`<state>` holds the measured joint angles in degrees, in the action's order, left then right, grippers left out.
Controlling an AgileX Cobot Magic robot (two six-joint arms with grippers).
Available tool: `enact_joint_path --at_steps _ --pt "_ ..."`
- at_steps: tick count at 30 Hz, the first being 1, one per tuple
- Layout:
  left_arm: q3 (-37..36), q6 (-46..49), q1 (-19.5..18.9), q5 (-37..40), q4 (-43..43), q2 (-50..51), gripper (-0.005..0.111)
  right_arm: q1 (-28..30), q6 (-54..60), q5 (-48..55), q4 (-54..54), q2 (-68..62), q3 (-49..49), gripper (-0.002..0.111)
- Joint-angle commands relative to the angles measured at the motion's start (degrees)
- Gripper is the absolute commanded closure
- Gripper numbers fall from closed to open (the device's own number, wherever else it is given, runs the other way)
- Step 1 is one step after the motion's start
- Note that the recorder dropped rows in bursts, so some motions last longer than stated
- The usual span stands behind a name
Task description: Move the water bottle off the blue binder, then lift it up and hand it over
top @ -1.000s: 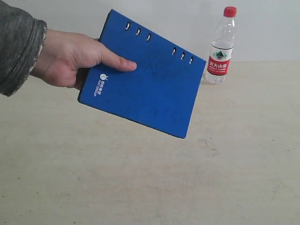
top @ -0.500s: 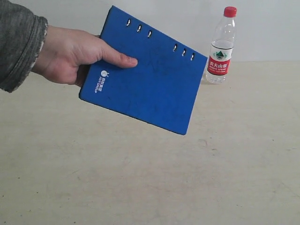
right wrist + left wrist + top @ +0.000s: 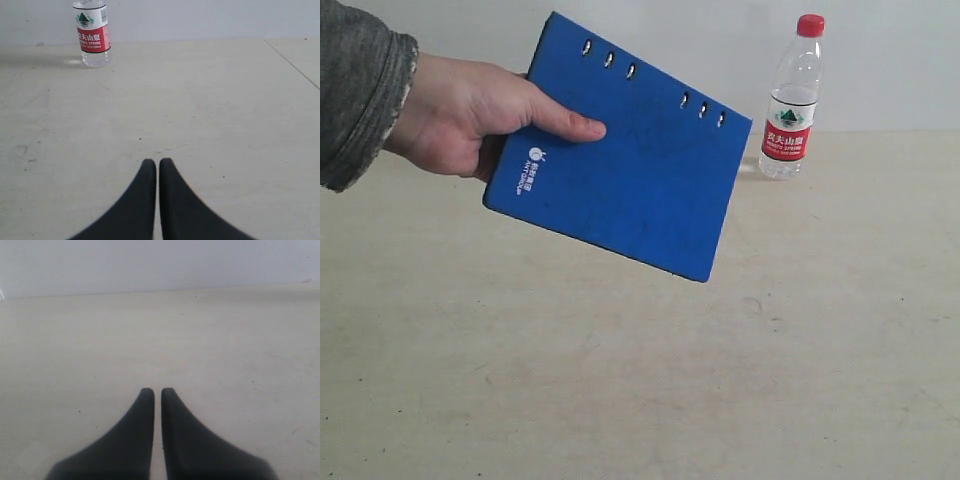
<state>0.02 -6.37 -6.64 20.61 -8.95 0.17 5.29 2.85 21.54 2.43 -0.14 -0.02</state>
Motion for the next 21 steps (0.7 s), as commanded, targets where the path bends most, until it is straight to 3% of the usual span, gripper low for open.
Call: enact_joint_path --at_steps 1,21 --pt "0.0 0.1 0.2 -0.1 0.2 -0.2 0.102 0.4 0.1 -0.6 0.1 0.1 0.0 0.109" --pt "0.0 0.1 1.6 -0.1 0.2 -0.2 0.102 0.4 0.1 -0.8 0.1 0.1 0.0 0.109"
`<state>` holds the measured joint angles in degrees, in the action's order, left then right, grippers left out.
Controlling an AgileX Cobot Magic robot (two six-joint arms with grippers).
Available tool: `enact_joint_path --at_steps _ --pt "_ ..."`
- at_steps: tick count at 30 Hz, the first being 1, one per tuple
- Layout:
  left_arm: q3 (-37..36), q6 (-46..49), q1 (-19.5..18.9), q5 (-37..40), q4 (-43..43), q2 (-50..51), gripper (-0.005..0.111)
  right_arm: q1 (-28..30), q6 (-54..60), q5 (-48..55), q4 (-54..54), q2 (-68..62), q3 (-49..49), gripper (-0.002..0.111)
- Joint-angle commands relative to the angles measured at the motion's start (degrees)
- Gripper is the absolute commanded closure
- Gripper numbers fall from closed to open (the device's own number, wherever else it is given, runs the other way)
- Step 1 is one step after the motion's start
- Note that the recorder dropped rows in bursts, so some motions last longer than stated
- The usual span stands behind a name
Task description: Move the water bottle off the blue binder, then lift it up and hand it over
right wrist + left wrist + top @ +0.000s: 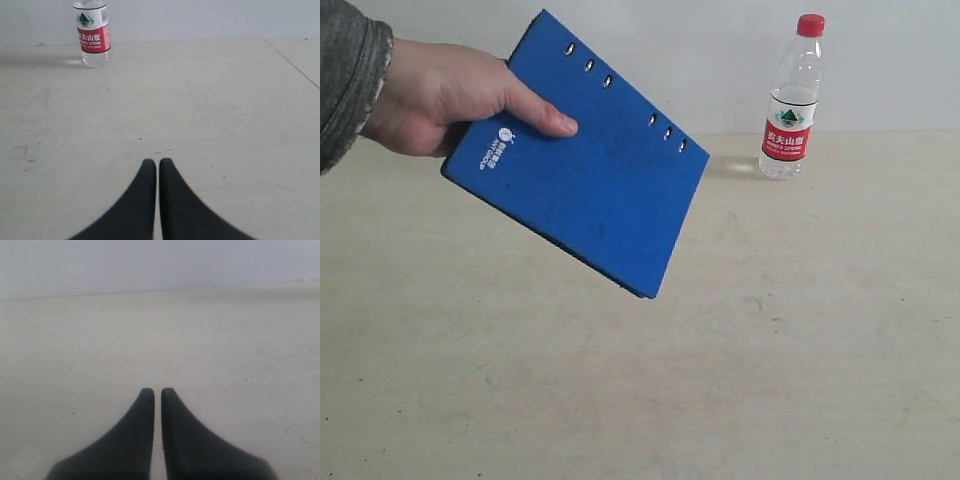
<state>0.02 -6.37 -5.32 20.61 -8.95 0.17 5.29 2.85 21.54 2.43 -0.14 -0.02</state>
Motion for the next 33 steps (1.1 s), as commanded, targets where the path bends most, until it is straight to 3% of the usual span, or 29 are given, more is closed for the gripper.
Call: enact_joint_path --at_steps 1,33 --pt "0.0 0.1 0.3 -0.1 0.2 -0.2 0.102 0.4 0.0 -0.8 0.1 0.1 0.0 0.109" --pt "0.0 0.1 2.0 -0.1 0.2 -0.2 0.102 0.4 0.0 -0.8 0.0 0.1 0.0 0.109"
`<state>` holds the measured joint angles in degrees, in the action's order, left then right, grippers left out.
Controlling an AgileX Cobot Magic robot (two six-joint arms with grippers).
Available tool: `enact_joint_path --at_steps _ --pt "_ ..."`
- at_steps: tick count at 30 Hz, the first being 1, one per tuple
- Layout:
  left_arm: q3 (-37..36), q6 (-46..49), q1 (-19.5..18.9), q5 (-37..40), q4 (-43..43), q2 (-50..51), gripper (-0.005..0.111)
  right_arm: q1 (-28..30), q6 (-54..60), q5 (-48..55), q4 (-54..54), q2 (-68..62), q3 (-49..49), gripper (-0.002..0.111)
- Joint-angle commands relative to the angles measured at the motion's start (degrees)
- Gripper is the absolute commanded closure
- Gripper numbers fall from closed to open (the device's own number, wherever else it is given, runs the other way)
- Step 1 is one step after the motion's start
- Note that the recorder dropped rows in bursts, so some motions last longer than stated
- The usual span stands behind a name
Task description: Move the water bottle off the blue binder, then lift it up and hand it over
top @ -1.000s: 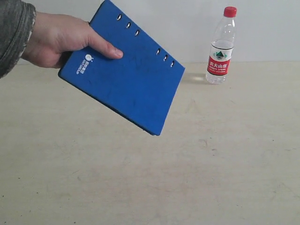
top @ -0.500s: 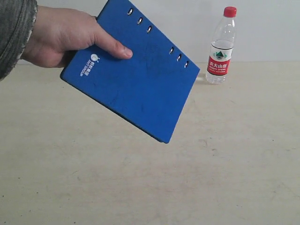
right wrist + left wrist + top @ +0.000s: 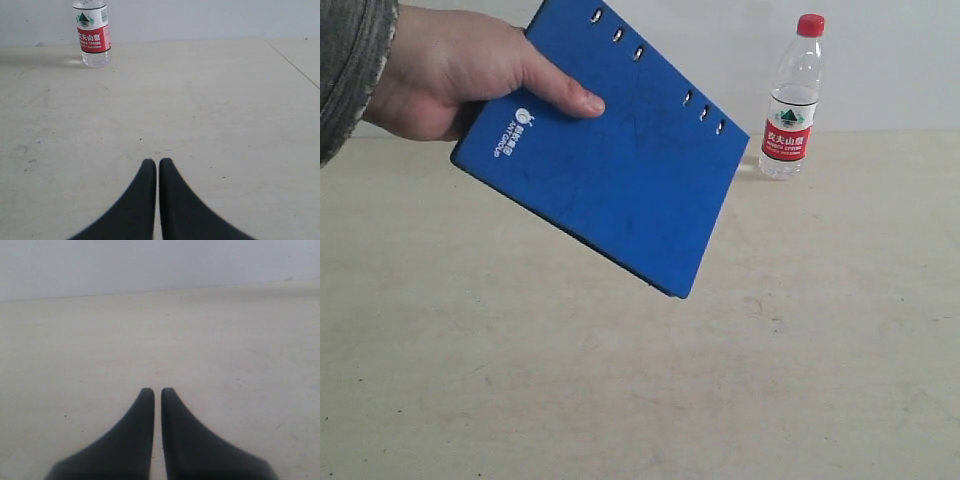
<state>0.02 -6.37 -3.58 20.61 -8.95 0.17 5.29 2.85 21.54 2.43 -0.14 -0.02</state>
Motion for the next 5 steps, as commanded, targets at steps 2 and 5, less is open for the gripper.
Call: enact_joint_path --at_steps 2,5 --pt "0.0 0.1 0.3 -0.1 0.2 -0.2 0.102 0.4 0.0 -0.8 0.0 0.1 0.0 0.109" --pt "0.0 0.1 0.3 -0.1 0.2 -0.2 0.102 0.4 0.0 -0.8 0.0 0.1 0.0 0.109"
